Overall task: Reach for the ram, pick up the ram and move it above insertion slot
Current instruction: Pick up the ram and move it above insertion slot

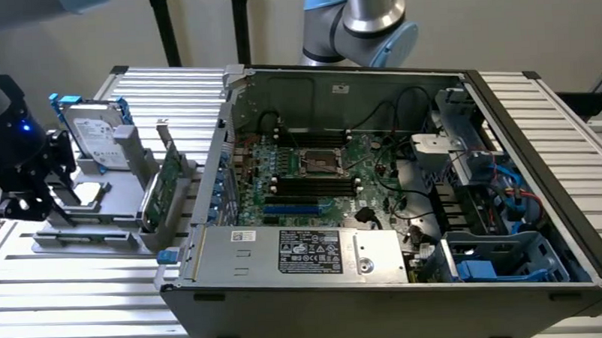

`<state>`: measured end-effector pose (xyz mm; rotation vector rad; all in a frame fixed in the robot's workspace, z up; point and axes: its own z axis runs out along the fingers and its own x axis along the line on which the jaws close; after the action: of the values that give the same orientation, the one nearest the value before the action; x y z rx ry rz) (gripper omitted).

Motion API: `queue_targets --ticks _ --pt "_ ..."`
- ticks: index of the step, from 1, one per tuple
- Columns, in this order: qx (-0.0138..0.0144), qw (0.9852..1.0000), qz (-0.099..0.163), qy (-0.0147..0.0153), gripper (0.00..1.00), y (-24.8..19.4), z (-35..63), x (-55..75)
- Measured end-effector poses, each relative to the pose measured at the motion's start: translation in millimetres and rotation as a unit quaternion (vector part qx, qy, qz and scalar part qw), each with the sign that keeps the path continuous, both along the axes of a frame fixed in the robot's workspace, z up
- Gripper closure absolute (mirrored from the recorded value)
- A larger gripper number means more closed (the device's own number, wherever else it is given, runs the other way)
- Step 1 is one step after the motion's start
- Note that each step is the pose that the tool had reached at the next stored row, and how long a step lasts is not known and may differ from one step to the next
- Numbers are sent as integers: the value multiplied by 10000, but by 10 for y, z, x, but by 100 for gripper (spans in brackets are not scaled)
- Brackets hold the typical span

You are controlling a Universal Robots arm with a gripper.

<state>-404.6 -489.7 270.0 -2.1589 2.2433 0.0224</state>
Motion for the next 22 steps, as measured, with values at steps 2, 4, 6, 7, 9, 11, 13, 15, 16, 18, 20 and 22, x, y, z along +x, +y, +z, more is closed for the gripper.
queue_targets --ticks 2,4,6,7,9,11,13,15,16,18,20,22 --pt "0 10000 -2 0 64 0 -36 0" --pt "1 10000 -3 0 64 0 -74 0" --pt "0 10000 -4 0 64 0 -108 0" --pt "-1 10000 -5 1 64 0 -127 0" --pt "0 10000 -5 0 64 0 -164 0" --pt "1 10000 -6 0 64 0 -200 0" --pt "0 10000 -7 0 64 0 -236 0" --pt "0 10000 -8 0 64 0 -274 0" --pt "0 10000 -8 0 64 0 -291 0" --pt "0 10000 -8 0 64 0 -328 0" --pt "0 10000 -9 0 64 0 -364 0" --pt "0 10000 -9 1 64 0 -400 0"
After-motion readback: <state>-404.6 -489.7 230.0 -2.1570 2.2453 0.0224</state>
